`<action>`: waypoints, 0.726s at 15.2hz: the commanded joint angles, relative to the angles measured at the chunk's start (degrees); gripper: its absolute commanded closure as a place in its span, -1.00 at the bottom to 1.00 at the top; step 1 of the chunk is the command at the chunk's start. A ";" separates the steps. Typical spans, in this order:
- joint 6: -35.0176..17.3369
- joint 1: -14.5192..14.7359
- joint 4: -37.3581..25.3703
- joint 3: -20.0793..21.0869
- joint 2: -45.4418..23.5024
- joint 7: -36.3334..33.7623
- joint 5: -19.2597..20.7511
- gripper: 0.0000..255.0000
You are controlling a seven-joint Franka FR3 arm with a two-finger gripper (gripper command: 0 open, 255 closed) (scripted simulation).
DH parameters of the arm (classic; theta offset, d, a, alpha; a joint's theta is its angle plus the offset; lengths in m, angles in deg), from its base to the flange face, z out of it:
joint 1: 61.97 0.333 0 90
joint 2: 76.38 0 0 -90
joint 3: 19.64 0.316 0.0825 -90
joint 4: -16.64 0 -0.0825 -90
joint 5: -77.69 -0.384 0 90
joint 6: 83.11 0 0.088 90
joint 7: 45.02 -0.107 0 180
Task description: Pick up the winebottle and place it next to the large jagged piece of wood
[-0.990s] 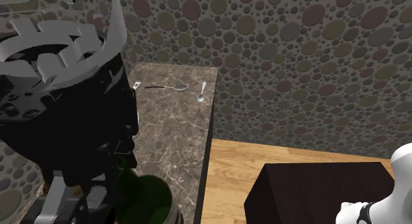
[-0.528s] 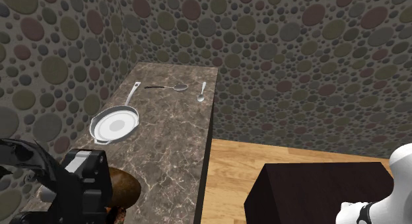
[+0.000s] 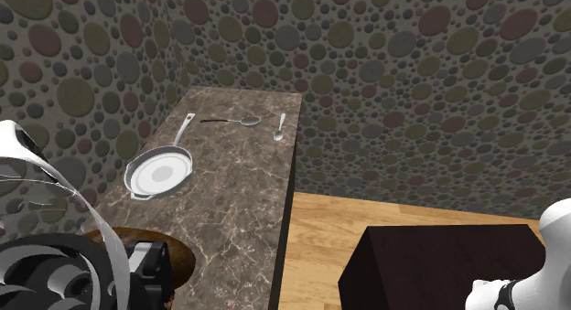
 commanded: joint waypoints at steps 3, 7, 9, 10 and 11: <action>-3.41 0.15 3.96 0.07 0.64 -0.15 0.15 1.00; -6.56 0.21 7.31 0.11 0.85 -0.19 0.19 1.00; -8.10 0.23 8.88 0.12 0.87 -0.19 0.19 1.00; -8.87 0.24 9.64 0.13 0.86 -0.19 0.19 1.00; -9.64 0.25 10.38 0.13 0.84 -0.19 0.18 1.00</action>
